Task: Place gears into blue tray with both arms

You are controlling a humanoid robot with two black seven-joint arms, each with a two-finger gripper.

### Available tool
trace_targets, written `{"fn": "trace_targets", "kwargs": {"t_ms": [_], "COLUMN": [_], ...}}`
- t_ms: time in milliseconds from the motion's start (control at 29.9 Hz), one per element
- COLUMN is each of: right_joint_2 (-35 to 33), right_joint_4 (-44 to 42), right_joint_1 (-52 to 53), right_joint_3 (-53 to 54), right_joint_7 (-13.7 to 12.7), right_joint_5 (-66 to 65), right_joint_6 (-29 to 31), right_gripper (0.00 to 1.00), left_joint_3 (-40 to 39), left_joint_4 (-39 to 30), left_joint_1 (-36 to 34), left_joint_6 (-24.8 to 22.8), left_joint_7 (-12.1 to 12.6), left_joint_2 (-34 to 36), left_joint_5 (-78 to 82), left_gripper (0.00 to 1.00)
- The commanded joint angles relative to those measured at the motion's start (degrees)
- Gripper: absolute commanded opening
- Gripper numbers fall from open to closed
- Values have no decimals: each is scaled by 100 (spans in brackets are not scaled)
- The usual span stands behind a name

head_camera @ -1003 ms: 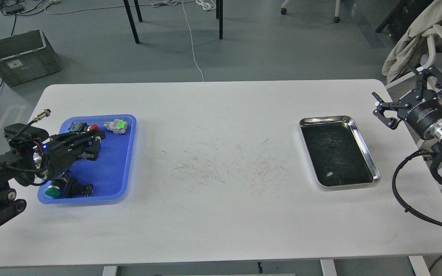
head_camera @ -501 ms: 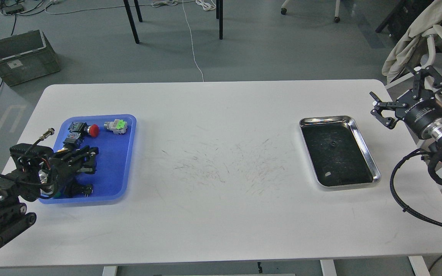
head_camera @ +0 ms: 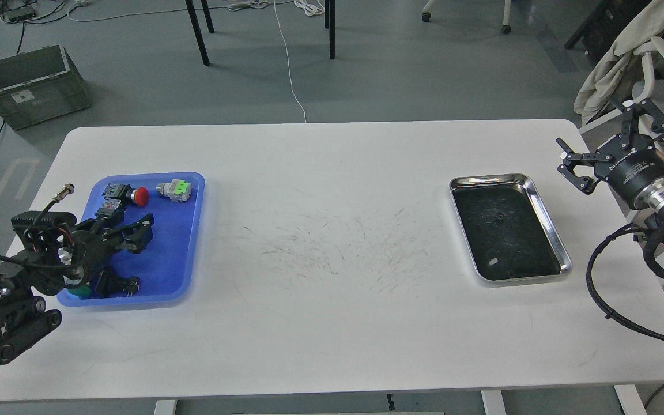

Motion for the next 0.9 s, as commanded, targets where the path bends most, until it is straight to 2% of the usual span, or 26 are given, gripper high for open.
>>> {"fn": "trace_targets", "kwargs": {"t_ms": [0, 134, 234, 401, 468, 568, 702, 802, 869], "right_joint_2": [0, 0, 0, -70, -79, -149, -508, -851, -1237], "right_joint_4": [4, 22, 57, 276, 469, 768, 1277, 1892, 2279], "right_joint_1": [49, 58, 58, 84, 102, 303, 699, 1006, 1208], "right_joint_3": [0, -18, -18, -27, -105, -403, -1062, -1642, -2011], "right_joint_7": [-2, -10, -10, -54, -54, -72, -81, -160, -195], "right_joint_5": [0, -9, -9, -87, -105, -149, -535, -1175, -1798], "right_joint_6": [0, 0, 0, -52, -114, -210, -368, -466, -457], "right_gripper": [98, 98, 98, 98, 98, 98, 98, 98, 98], "left_joint_3": [-18, -271, -720, -861, -957, -1230, -1529, -1958, -2284], "left_joint_4": [-205, -206, -144, 250, 365, 505, 1154, 1892, 2236], "left_joint_1": [-558, -1271, -1430, -1650, -1702, -1694, -1641, -1650, -1676], "left_joint_6": [-17, -17, -131, -613, -1052, -2079, -3301, -4031, -4180], "left_joint_7": [-10, -28, -28, -10, -10, -1, -10, -10, 16], "left_joint_2": [205, 197, 118, 65, -14, -75, -715, -1287, -1498], "left_joint_5": [-486, -1898, -3593, -6327, -7285, -8307, -8705, -8723, -8723], "left_gripper": [96, 96, 96, 97, 97, 97, 97, 97, 98]}}
